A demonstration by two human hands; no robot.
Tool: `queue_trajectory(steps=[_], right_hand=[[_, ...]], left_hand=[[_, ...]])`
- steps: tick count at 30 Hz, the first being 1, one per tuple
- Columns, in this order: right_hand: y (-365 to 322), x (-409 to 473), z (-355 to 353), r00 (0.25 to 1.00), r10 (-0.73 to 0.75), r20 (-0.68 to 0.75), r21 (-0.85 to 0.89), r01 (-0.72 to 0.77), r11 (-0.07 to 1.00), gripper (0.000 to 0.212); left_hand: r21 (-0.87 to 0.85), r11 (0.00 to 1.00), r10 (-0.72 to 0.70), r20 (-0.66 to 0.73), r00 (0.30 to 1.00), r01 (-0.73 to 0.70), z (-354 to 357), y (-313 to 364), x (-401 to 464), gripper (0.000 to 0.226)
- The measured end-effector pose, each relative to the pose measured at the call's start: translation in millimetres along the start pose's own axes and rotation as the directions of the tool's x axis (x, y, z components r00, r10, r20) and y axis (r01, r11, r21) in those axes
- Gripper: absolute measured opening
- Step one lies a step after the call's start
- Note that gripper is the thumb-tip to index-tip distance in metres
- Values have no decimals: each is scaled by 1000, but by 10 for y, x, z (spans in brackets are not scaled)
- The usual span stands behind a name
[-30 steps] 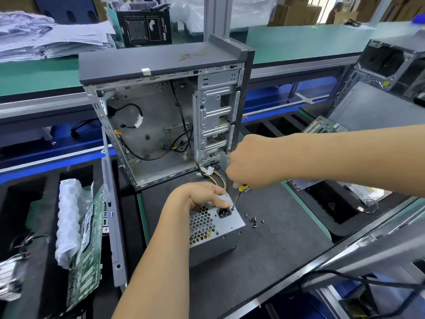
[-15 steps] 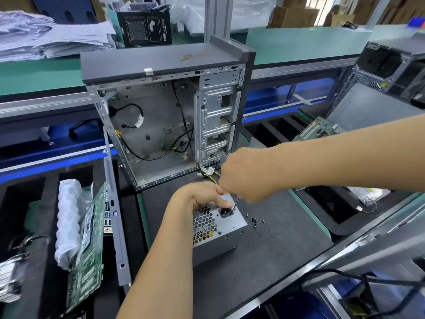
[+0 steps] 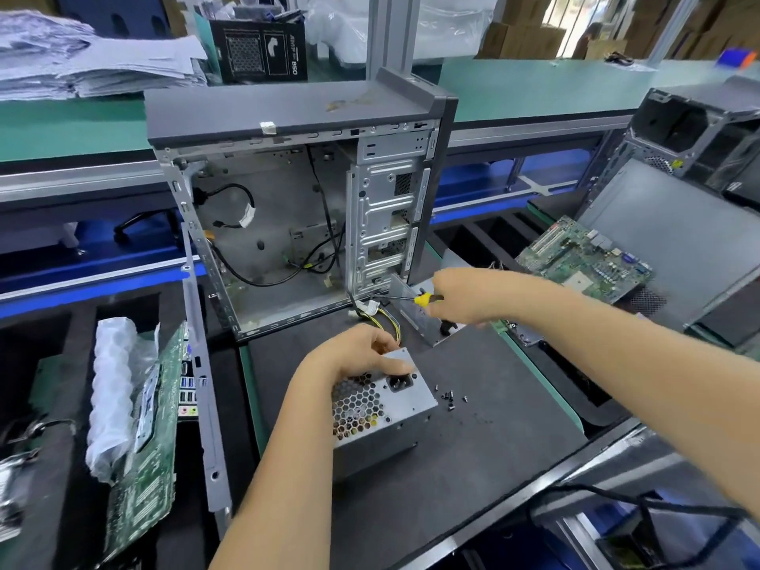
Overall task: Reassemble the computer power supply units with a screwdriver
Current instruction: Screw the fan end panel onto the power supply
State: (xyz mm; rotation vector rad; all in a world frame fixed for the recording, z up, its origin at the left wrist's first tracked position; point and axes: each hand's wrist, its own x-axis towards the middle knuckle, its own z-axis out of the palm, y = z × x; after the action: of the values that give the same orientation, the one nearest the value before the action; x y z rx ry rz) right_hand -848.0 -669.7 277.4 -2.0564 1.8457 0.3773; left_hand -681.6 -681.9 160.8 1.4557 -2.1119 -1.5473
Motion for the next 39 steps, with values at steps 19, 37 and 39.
queue_trajectory(steps=[19,37,39], right_hand=[[535,939,1927,954,221,-202,440,-113,891,14],[-56,-112,1455,699,-222,-680,314,550,774,40],[-28,-101,1535,619,-250,-744,197,562,803,60]], left_hand=[[-91,989,-120,-51,991,115,24,-75,-129,61],[-113,987,-124,-59,991,117,15,-8,-146,34],[-101,987,-132,-60,989,125,-4,-1,-156,41]])
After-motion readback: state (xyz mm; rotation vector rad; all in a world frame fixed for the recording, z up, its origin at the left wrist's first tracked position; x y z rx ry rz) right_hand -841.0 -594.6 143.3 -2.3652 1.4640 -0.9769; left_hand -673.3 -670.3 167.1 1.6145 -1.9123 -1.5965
